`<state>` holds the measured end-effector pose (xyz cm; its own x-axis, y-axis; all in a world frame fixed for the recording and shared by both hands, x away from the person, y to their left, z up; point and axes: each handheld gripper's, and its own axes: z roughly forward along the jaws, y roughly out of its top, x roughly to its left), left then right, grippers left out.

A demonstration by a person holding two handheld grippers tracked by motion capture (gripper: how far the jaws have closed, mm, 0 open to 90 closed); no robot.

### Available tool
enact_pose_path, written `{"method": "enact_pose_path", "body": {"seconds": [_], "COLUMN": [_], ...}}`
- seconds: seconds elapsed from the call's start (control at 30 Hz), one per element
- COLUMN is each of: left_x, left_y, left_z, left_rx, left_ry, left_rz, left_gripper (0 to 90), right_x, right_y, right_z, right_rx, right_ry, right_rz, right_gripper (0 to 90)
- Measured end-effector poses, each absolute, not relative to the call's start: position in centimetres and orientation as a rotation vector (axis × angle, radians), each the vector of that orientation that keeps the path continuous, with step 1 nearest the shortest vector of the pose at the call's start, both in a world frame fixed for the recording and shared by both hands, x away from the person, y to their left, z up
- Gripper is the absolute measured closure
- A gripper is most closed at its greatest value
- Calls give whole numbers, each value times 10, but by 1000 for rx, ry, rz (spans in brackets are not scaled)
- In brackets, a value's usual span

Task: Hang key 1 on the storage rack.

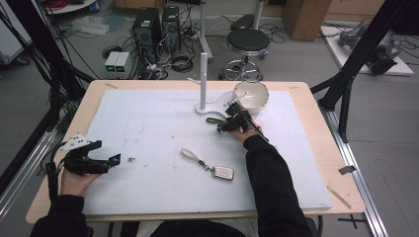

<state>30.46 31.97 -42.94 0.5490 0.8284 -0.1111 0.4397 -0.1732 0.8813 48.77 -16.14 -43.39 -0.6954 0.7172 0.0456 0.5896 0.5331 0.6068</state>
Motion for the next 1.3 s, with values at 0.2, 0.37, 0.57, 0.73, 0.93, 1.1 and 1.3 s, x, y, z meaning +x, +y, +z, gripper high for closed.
{"method": "enact_pose_path", "body": {"seconds": [0.2, 0.37, 0.57, 0.73, 0.93, 1.1, 1.3], "left_x": [304, 305, 305, 305, 304, 304, 304], "left_y": [320, 320, 320, 319, 319, 319, 319], "left_z": [-429, -429, -429, -430, -429, -429, -429], "left_rx": [1806, 1808, 1808, 1806, 1807, 1810, 1801], "left_ry": [1046, 1045, 1044, 1044, 1043, 1039, 1042], "left_rz": [494, 494, 493, 492, 491, 492, 490], "left_gripper": [18, 18, 18, 18, 18, 17, 18], "right_x": [490, 487, 484, 482, 476, 471, 467], "right_y": [-166, -165, -161, -162, -165, -170, -171], "right_z": [-433, -431, -430, -428, -417, -405, -388], "right_rx": [1149, 1120, 1063, 1055, 1034, 1024, 1011], "right_ry": [2514, 2511, 2504, 2518, 2507, 2488, 2459], "right_rz": [865, 835, 787, 787, 808, 838, 877], "right_gripper": [667, 710, 722, 722, 722, 723, 723]}}
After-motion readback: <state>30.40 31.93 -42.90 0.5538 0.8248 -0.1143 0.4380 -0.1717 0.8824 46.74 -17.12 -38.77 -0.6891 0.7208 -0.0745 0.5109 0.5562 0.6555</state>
